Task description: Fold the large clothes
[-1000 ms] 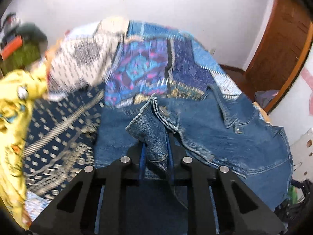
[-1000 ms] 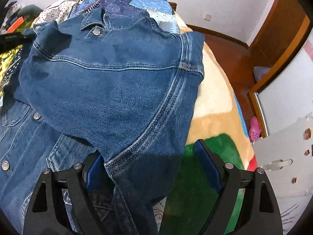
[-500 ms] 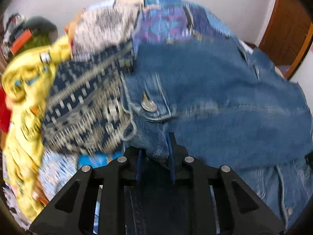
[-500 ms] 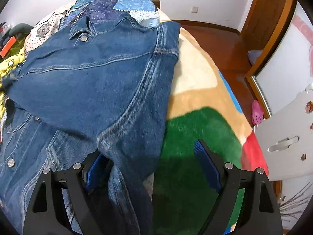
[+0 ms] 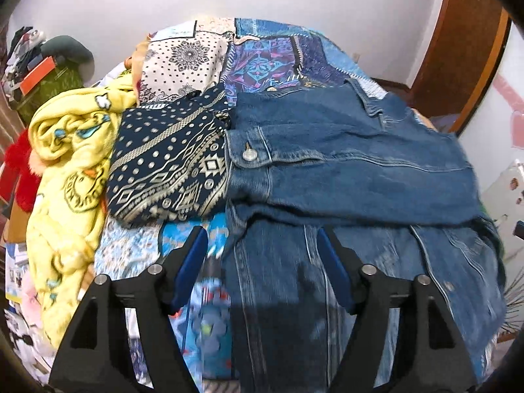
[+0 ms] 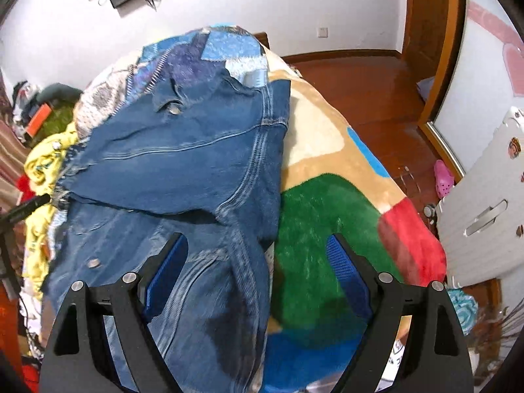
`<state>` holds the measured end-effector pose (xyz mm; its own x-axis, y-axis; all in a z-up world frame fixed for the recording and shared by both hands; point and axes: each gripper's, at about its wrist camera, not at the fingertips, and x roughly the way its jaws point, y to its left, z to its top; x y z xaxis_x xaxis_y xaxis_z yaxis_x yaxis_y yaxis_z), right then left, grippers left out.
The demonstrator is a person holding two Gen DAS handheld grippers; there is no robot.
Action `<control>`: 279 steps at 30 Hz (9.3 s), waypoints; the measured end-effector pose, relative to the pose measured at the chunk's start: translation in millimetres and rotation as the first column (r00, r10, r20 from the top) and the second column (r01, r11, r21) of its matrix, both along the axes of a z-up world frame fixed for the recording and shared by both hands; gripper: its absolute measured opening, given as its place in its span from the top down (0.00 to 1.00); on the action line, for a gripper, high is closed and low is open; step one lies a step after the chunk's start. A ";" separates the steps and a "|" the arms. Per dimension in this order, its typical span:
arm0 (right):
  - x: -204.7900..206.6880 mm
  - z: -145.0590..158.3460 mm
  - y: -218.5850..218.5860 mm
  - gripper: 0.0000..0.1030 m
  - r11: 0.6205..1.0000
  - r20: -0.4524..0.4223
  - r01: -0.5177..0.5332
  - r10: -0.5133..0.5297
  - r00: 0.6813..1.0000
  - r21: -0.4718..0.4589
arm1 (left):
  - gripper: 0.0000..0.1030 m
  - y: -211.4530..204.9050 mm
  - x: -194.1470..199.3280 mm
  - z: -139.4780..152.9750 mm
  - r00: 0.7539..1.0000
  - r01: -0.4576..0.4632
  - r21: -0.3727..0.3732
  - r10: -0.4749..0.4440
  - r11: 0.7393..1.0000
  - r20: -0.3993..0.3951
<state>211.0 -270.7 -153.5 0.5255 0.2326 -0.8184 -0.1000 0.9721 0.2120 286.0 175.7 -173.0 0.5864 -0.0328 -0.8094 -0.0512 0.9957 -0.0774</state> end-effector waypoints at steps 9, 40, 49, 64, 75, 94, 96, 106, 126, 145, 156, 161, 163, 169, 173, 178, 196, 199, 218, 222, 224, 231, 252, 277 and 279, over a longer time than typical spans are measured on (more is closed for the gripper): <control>-45.9 -23.3 4.9 0.18 0.998 -0.059 -0.009 0.013 0.998 0.066 | 0.32 6.9 -75.7 -22.5 0.998 -0.028 -0.084 0.023 0.996 -0.058; -82.6 -31.7 23.8 0.86 0.980 -0.033 -0.046 0.054 0.998 0.194 | 0.89 -13.8 -122.1 -25.5 0.997 -0.058 -0.229 0.069 0.972 0.039; -30.7 9.6 19.9 0.87 0.965 0.088 -0.115 0.097 0.991 0.236 | 0.89 -16.6 -72.8 26.7 0.984 -0.029 -0.189 0.062 0.982 0.168; 131.3 62.2 35.9 0.88 0.985 0.262 -0.078 0.035 0.965 0.156 | 0.90 -8.7 123.9 70.3 0.970 -0.054 -0.234 0.107 0.971 0.219; 239.2 -36.6 40.4 0.87 0.993 0.021 0.013 -0.015 1.000 0.116 | 0.87 -11.6 227.7 -50.3 0.990 -0.138 -0.122 0.138 0.983 -0.008; 206.5 66.2 5.0 0.33 0.979 0.210 0.140 -0.108 0.972 -0.146 | 0.31 -19.8 177.6 56.2 0.995 -0.029 0.058 0.024 0.998 0.096; 193.1 82.1 -3.3 0.32 0.989 0.219 0.119 -0.097 0.971 -0.090 | 0.25 -30.0 161.6 50.2 0.997 0.015 0.075 -0.021 0.997 0.080; 124.3 52.0 49.6 0.19 0.992 0.190 -0.104 0.116 0.975 -0.072 | 0.21 -109.7 111.6 -5.5 0.964 0.265 0.191 -0.256 0.945 -0.070; 218.3 -42.4 137.1 0.19 0.946 -0.068 -0.278 0.270 0.960 -0.166 | 0.21 -65.8 230.9 -39.8 0.997 0.062 0.167 -0.052 0.984 -0.063; 183.1 -7.2 149.8 0.19 0.969 0.072 -0.233 0.239 0.968 -0.085 | 0.17 -24.5 141.4 19.1 0.997 0.019 -0.050 -0.015 0.999 0.077; 131.5 -40.7 125.1 0.19 0.963 -0.008 -0.231 0.232 0.973 -0.138 | 0.14 6.8 63.3 -54.0 0.989 -0.147 -0.409 0.144 0.901 -0.039; 120.9 -46.3 116.4 0.18 0.965 0.022 -0.220 0.225 0.974 -0.144 | 0.15 16.2 64.5 -92.0 0.977 -0.207 -0.613 0.190 0.763 -0.093; 120.4 -45.9 118.8 0.18 0.962 0.026 -0.219 0.226 0.974 -0.162 | 0.18 17.3 70.6 -99.5 0.978 -0.201 -0.656 0.184 0.727 -0.095; 122.7 -50.1 122.8 0.13 0.962 0.037 -0.216 0.225 0.974 -0.167 | 0.30 23.2 103.0 -120.2 0.976 -0.204 -0.720 0.198 0.664 -0.094; 122.7 -52.2 124.5 0.11 0.961 0.039 -0.216 0.226 0.973 -0.174 | 0.30 29.3 128.0 -123.5 0.973 -0.200 -0.725 0.218 0.659 -0.071; 123.4 -48.2 128.8 0.11 0.961 0.005 -0.216 0.220 0.975 -0.175 | 0.57 31.0 136.9 -112.0 0.961 -0.233 -0.678 0.271 0.698 -0.051; 103.8 5.8 225.7 0.11 0.945 0.058 -0.321 0.324 0.944 -0.057 | 0.76 53.2 12.4 19.0 0.911 -0.139 -0.501 0.309 0.854 0.274; 105.4 -18.2 267.7 0.11 0.915 -0.003 -0.399 0.400 0.917 -0.056 | 0.76 61.6 7.9 13.8 0.921 -0.160 -0.477 0.304 0.865 0.243; 107.8 -5.1 142.5 0.11 0.981 0.059 -0.182 0.179 0.982 0.060 | 0.76 -122.3 75.5 80.7 0.936 0.153 -0.176 -0.086 0.972 0.342; 96.1 -3.6 77.7 0.11 0.999 0.087 -0.042 0.041 0.995 0.009 | 0.76 -204.6 100.4 57.1 0.933 0.274 -0.132 -0.230 0.953 0.275; 83.7 -9.3 50.3 0.11 0.999 0.072 0.002 -0.004 0.997 0.033 | 0.76 -233.8 107.6 33.3 0.931 0.325 -0.108 -0.298 0.939 0.211; 44.3 -39.5 -5.7 0.11 0.996 -0.003 0.089 -0.088 0.996 0.023 | 0.70 -273.7 103.7 -58.9 0.914 0.399 -0.049 -0.401 0.916 -0.056; 92.6 44.6 89.6 0.11 0.974 0.228 -0.223 0.228 0.947 -0.048 | 0.09 -127.9 66.8 49.6 0.971 0.193 0.027 -0.195 0.981 0.139; 193.2 -31.9 102.7 0.09 0.960 -0.029 -0.254 0.252 0.967 -0.114 | 0.09 -139.4 223.5 -24.0 0.988 0.154 0.030 -0.153 0.988 -0.034; 174.1 -17.1 101.5 0.08 0.952 0.005 -0.285 0.287 0.958 -0.107 | 0.09 -144.3 197.5 -14.0 0.981 0.193 -0.008 -0.193 0.981 -0.027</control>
<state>385.1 -169.2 -170.6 0.4660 0.2896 -0.8361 -0.3807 0.9186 0.1060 483.4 31.4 -187.1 0.5461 -0.1479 -0.8246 0.1400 0.9866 -0.0842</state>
